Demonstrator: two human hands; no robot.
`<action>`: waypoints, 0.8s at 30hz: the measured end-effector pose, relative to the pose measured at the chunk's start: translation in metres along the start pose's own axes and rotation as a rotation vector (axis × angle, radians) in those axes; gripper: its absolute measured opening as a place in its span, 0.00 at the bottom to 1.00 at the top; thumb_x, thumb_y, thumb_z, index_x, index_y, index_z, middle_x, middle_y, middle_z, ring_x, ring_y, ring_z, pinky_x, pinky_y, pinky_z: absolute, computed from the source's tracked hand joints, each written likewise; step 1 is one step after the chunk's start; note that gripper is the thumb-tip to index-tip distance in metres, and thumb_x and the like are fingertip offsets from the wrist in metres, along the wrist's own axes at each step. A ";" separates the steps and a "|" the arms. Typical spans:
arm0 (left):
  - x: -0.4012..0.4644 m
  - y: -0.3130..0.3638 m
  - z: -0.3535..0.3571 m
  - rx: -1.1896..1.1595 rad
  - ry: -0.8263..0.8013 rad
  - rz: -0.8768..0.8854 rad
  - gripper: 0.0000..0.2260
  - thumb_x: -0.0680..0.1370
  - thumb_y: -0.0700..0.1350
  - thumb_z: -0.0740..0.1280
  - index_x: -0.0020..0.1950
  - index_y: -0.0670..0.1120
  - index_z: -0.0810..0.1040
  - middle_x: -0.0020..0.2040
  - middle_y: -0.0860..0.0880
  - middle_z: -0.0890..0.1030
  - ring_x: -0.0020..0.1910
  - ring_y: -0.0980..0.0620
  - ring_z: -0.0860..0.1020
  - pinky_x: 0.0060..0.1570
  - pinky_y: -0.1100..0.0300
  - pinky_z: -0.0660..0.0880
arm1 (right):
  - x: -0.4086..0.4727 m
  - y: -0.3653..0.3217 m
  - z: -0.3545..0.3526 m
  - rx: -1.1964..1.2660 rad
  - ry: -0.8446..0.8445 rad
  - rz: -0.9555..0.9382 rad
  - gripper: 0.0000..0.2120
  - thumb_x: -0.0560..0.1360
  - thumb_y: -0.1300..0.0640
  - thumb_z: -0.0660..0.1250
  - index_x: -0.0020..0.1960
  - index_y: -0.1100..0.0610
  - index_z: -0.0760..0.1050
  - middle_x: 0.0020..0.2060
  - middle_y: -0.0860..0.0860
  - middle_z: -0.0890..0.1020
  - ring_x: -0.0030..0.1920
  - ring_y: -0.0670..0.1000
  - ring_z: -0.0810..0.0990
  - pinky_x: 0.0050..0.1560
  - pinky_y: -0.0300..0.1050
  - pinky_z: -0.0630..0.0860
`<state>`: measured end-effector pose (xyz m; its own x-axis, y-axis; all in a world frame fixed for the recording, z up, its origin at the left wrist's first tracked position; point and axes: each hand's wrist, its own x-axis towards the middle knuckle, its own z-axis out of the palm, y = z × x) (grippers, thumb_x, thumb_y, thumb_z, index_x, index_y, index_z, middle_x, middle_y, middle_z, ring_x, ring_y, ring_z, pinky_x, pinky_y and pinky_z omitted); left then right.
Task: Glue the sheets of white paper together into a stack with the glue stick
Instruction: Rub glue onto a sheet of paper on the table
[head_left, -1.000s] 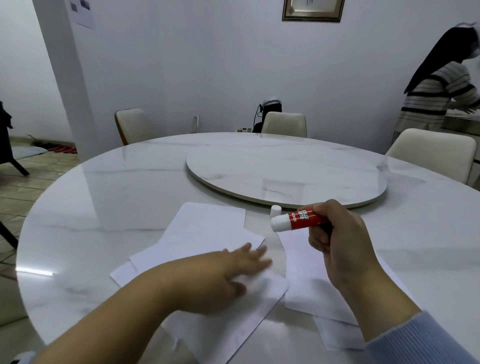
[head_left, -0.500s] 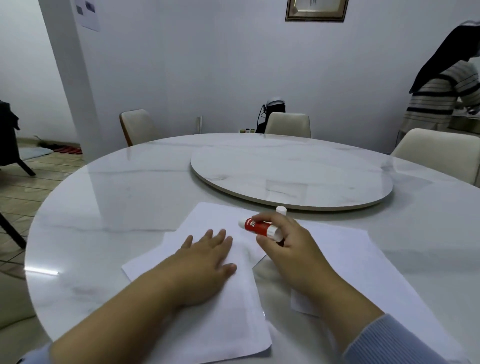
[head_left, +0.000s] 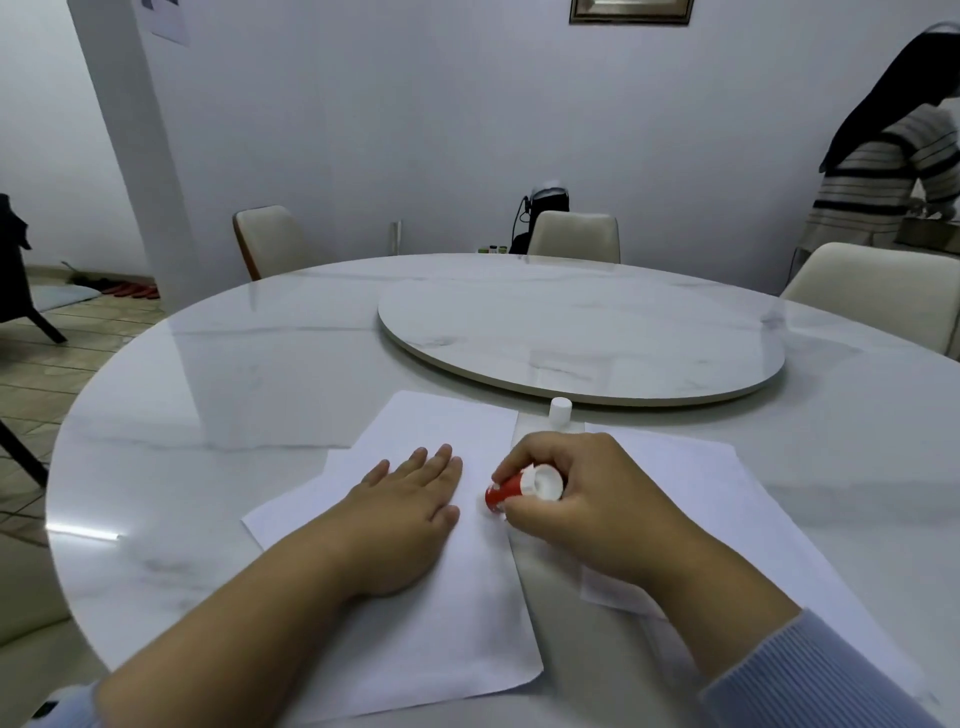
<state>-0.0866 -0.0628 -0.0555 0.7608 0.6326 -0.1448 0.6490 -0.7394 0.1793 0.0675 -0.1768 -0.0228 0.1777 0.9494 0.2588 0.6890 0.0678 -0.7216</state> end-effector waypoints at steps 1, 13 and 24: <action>0.000 0.000 0.000 0.002 -0.001 0.000 0.24 0.82 0.51 0.44 0.76 0.52 0.40 0.78 0.55 0.39 0.75 0.57 0.39 0.73 0.57 0.38 | -0.005 -0.004 -0.003 0.000 -0.030 -0.023 0.10 0.61 0.48 0.68 0.41 0.48 0.81 0.38 0.44 0.85 0.41 0.44 0.83 0.47 0.51 0.81; 0.003 -0.002 -0.005 0.019 -0.066 0.019 0.24 0.82 0.50 0.46 0.76 0.53 0.40 0.77 0.54 0.38 0.76 0.55 0.38 0.73 0.54 0.37 | -0.015 -0.017 -0.016 0.596 -0.419 -0.144 0.08 0.56 0.57 0.65 0.32 0.56 0.82 0.27 0.47 0.81 0.29 0.51 0.74 0.31 0.38 0.66; -0.008 0.016 -0.006 -0.043 0.028 -0.039 0.27 0.80 0.57 0.49 0.77 0.53 0.43 0.78 0.53 0.40 0.76 0.53 0.38 0.74 0.51 0.38 | 0.001 0.013 -0.021 0.739 0.587 0.070 0.08 0.76 0.59 0.64 0.42 0.55 0.81 0.23 0.43 0.72 0.25 0.42 0.67 0.28 0.33 0.66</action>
<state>-0.0822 -0.0783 -0.0452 0.7338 0.6676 -0.1254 0.6770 -0.7035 0.2161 0.0910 -0.1820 -0.0181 0.6657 0.6660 0.3365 0.0795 0.3851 -0.9194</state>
